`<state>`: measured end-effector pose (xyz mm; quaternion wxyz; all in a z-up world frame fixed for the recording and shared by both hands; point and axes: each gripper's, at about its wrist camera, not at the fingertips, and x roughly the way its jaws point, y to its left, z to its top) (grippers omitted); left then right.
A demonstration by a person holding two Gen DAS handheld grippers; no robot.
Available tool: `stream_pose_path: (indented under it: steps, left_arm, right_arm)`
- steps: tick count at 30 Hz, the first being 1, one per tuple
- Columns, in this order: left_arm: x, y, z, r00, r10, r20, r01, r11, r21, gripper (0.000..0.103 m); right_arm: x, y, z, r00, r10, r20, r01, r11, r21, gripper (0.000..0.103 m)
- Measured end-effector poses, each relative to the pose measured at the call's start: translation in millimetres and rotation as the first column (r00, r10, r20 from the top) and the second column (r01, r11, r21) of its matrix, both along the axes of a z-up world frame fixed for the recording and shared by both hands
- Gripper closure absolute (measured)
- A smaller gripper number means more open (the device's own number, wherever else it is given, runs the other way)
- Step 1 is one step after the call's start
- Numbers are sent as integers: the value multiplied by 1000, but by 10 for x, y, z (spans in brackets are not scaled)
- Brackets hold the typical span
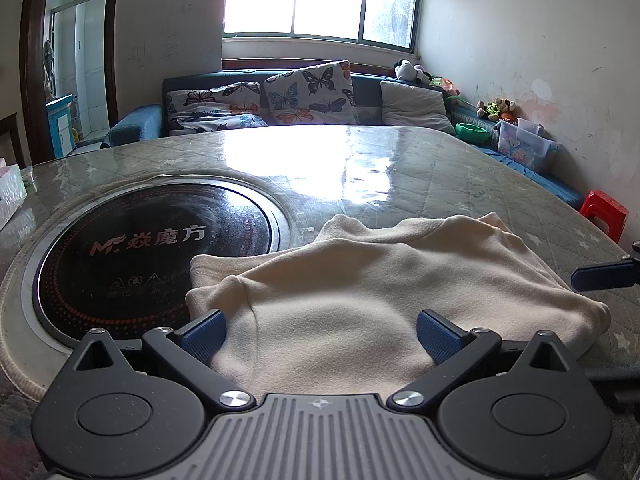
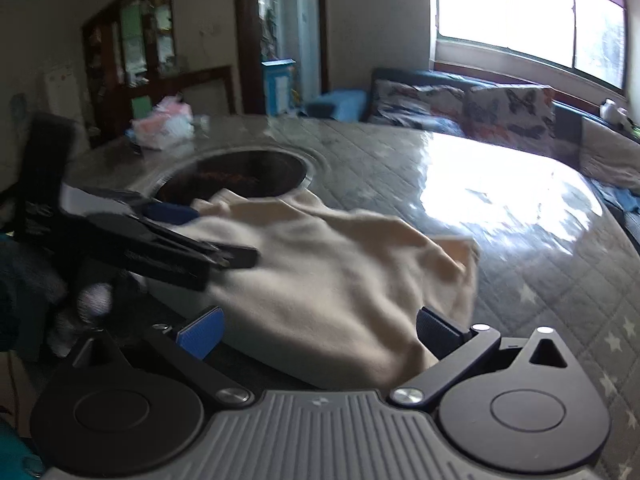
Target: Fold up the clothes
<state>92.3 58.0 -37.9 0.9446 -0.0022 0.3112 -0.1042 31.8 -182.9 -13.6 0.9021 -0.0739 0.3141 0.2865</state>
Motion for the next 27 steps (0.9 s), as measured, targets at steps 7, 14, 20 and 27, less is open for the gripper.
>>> stream_pose_path:
  steps: [7,14,20,27]
  left_arm:
    - [1,0,-1,1000,-1,-1,1,1000,1,0]
    - [-15,23,46,1000,7,8,-7,1000,-7,0]
    - [-118,225,221,996,80,37,-80,997,5,0]
    - [-291,369,162,994,107,14,-108,993,48,0]
  right_arm:
    - [5,31,-149,998,16,-59,-15,1000,16,0]
    - [-8,95,10,1000,14,-6,-14,1000,5,0]
    - [86,145,-8,999,-31,19,31,999,-24,0]
    - [163,262,-101,999,-41,34,43,997,-64,0]
